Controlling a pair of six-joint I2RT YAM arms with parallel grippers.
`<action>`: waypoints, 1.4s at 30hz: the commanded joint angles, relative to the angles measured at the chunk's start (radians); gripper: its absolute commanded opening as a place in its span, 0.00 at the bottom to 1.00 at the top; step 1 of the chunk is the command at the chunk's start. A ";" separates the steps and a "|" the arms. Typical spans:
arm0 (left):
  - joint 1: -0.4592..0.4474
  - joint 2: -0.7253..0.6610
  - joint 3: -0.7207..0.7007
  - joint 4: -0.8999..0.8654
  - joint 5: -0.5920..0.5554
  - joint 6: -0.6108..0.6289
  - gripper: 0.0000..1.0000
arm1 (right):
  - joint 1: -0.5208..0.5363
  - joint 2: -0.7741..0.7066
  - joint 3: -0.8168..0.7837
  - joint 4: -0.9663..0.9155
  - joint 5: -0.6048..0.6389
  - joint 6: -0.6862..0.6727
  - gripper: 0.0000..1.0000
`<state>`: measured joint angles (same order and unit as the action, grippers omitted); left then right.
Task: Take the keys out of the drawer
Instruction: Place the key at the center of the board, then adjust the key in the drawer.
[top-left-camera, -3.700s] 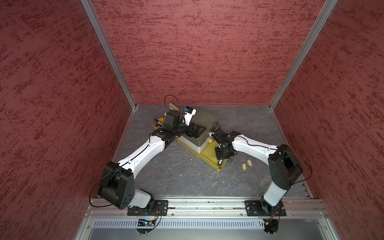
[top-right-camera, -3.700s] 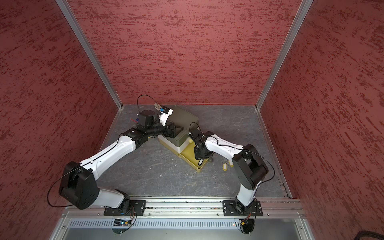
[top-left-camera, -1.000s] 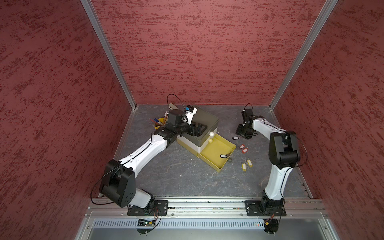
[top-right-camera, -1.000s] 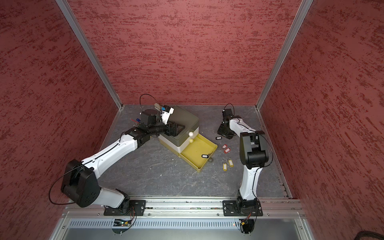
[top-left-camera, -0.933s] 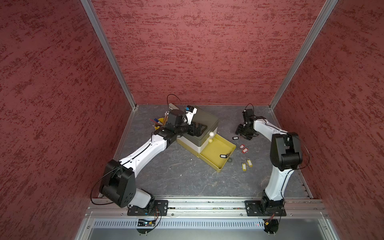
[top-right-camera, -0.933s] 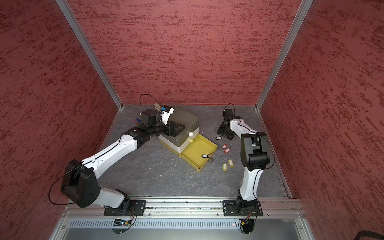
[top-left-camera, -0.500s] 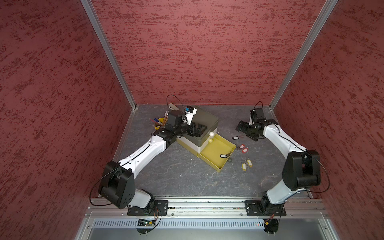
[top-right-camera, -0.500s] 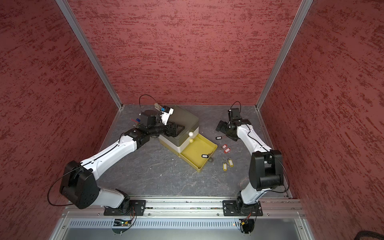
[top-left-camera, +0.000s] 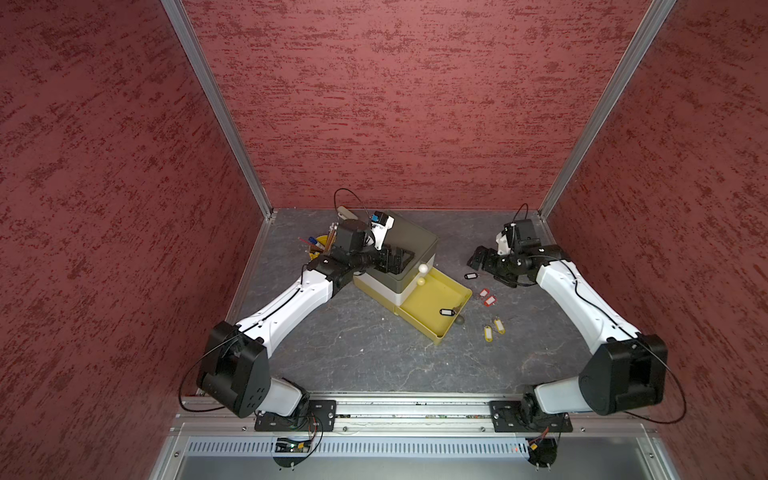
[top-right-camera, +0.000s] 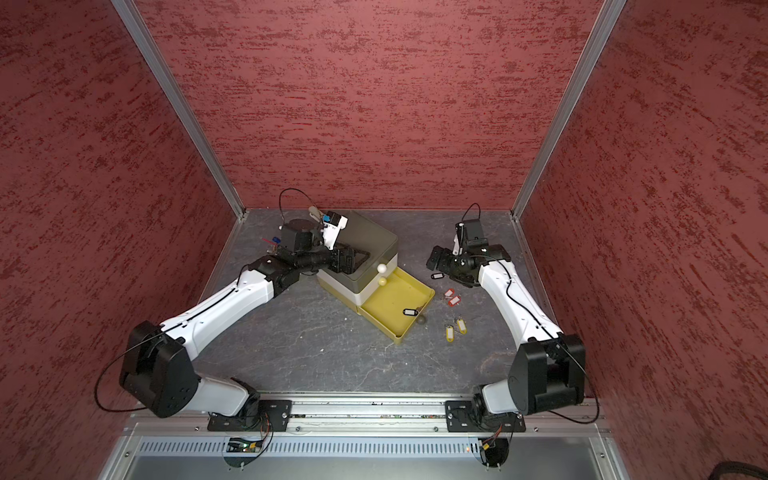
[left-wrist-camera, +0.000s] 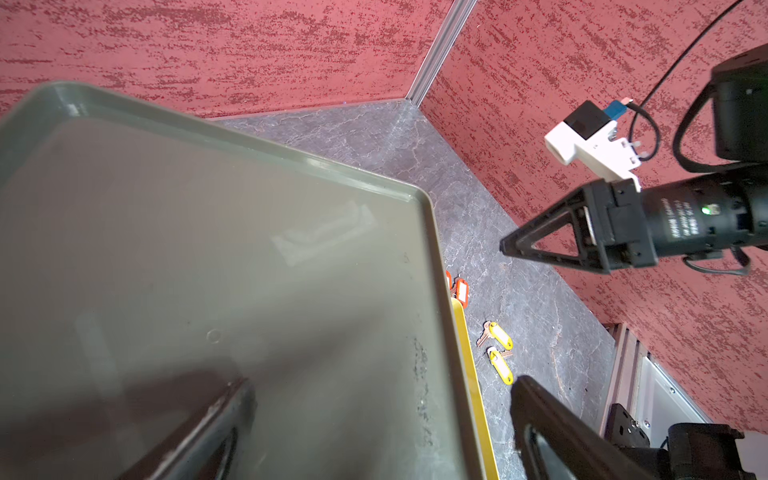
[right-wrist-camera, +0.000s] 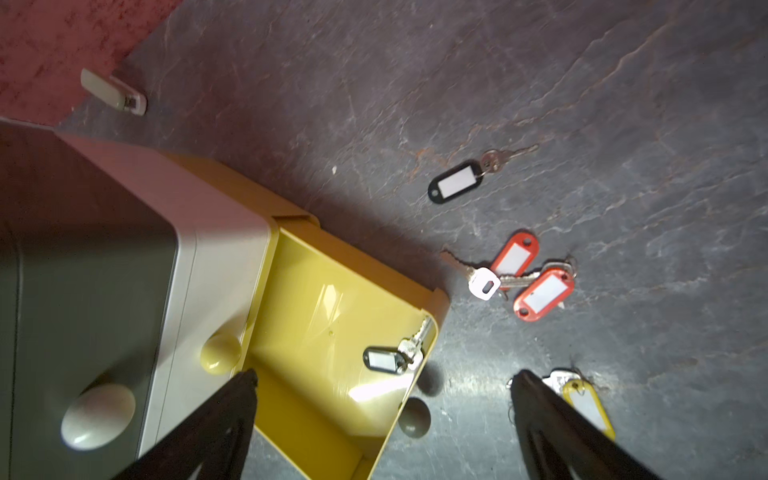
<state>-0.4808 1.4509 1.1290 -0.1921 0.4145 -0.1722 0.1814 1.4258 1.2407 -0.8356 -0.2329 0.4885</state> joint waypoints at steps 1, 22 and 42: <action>-0.011 0.032 -0.047 -0.270 0.004 -0.068 1.00 | 0.041 -0.017 0.057 -0.094 -0.020 -0.050 0.98; -0.019 0.030 -0.038 -0.248 0.004 -0.082 1.00 | 0.326 0.201 0.259 -0.349 0.010 -0.179 0.95; -0.026 0.006 -0.064 -0.218 -0.003 -0.111 1.00 | 0.391 0.336 0.196 -0.322 0.104 -0.242 0.77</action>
<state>-0.4950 1.4433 1.1263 -0.1890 0.4137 -0.2173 0.5678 1.7393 1.4548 -1.1713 -0.1753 0.2703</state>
